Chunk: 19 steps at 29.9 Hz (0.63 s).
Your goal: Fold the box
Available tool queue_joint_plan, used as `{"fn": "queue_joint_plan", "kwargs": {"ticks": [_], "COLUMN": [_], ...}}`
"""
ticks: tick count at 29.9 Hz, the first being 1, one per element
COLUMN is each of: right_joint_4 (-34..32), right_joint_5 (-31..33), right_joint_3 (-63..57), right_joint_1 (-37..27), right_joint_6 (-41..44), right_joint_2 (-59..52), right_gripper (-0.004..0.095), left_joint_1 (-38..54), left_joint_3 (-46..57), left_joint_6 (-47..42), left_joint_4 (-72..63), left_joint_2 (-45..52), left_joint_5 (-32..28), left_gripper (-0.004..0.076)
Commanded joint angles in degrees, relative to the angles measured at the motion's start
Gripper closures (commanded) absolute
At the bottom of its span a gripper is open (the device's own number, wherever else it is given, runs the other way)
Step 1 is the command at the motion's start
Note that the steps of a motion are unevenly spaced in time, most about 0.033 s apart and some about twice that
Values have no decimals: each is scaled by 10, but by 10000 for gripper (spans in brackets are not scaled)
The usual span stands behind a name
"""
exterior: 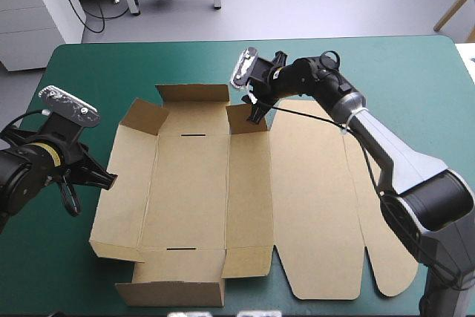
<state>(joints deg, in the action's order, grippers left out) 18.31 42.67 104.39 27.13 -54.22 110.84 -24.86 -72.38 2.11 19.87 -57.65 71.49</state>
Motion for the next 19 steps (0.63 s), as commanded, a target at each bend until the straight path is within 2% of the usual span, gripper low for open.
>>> {"fn": "queue_joint_plan", "kwargs": {"ticks": [1, 5, 8, 15, 19], "right_joint_4": [3, 1, 1, 1, 1], "right_joint_5": [-20, -14, 9, 81, 125], "right_joint_3": [31, 34, 34, 34, 34], "right_joint_1": [-17, -43, -68, -130, -159], "right_joint_6": [68, 165, 229, 301, 328], "right_joint_2": [-68, -101, -128, -181, -199], "right_gripper": [495, 515, 598, 908, 926], "left_joint_1": [-2, -2, -2, -2, -2], "left_joint_3": [-14, -14, -14, -14, -14], "left_joint_6": [-8, -8, -8, -8, -8], "left_joint_4": [1, 1, 1, 19, 25], "left_joint_2": [7, 7, 7, 7, 7], "left_joint_5": [-21, -21, -21, -21, -23], "left_gripper": [734, 734, 734, 734, 734]}}
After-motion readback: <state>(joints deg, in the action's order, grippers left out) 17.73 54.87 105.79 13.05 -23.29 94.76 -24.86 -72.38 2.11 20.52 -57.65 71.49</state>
